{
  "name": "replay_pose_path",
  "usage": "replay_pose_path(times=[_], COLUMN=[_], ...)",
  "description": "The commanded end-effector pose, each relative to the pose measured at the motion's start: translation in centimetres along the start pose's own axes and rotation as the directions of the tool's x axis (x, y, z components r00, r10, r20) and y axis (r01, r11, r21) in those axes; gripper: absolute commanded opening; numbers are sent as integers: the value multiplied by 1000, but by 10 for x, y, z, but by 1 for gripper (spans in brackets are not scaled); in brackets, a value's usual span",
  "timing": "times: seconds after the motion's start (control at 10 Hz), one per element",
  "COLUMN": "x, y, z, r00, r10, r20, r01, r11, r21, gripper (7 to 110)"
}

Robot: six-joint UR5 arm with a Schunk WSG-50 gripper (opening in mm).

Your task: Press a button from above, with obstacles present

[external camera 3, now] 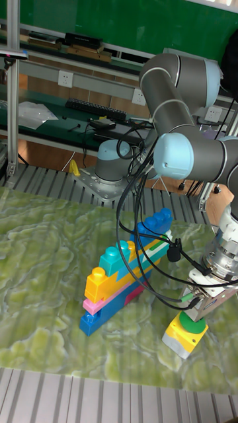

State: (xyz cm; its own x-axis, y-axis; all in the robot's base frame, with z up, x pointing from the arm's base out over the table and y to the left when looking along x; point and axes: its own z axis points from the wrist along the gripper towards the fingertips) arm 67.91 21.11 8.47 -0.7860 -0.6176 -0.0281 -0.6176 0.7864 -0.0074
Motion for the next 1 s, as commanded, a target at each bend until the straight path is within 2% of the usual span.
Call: replay_pose_path(times=[0.0,0.9], x=[-1,-3], y=[-2,-1], z=[5,10], r00=[1000,1000], r10=[13,16], r20=[2,3], r01=[-13,-16], r11=[1000,1000], r21=[2,1], gripper=[7,7])
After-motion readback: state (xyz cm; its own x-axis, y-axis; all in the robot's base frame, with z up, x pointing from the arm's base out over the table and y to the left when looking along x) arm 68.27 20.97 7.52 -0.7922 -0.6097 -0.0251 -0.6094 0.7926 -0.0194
